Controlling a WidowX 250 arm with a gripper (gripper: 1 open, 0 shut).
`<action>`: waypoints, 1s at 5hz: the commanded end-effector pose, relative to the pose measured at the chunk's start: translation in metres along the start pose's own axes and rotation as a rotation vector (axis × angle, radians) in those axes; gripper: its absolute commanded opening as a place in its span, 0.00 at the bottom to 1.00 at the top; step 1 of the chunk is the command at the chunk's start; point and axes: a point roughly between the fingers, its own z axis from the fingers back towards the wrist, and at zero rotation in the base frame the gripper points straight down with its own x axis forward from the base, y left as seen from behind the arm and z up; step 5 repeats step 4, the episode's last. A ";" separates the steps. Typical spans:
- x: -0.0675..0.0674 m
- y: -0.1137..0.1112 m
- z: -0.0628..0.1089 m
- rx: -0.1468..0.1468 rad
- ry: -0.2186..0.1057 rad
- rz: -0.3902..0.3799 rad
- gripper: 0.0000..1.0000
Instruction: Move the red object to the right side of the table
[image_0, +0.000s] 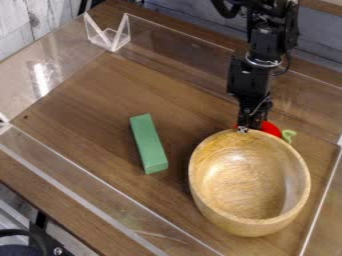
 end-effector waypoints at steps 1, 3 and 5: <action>0.000 -0.003 0.016 -0.017 0.016 -0.063 0.00; 0.008 -0.004 0.028 0.005 0.027 -0.113 0.00; 0.006 -0.005 0.030 0.009 0.031 -0.124 0.00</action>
